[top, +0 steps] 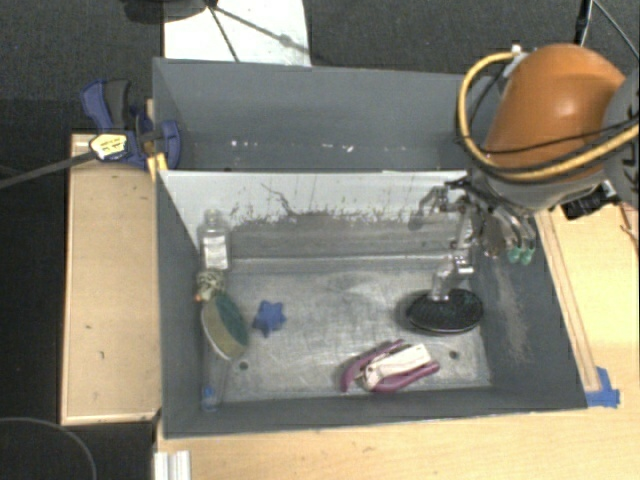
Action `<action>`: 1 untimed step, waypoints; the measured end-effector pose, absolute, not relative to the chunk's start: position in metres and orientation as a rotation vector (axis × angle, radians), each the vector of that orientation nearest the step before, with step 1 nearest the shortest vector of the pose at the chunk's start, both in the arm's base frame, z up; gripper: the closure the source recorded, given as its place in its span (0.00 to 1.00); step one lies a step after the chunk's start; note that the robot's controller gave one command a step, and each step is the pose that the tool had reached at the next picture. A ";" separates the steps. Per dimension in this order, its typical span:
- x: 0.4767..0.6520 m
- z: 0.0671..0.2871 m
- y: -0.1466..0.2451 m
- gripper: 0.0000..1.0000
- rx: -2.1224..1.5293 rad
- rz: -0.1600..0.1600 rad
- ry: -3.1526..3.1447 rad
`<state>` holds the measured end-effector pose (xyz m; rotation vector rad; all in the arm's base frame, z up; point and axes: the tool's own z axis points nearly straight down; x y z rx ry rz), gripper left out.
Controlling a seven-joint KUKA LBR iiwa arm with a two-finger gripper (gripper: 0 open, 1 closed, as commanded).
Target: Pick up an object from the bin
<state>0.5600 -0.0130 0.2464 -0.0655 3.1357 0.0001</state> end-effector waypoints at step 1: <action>0.544 0.117 -0.036 0.00 -0.051 0.001 3.147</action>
Offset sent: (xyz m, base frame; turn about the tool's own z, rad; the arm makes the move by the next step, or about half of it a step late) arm -0.0141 -0.0223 -0.1248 0.0053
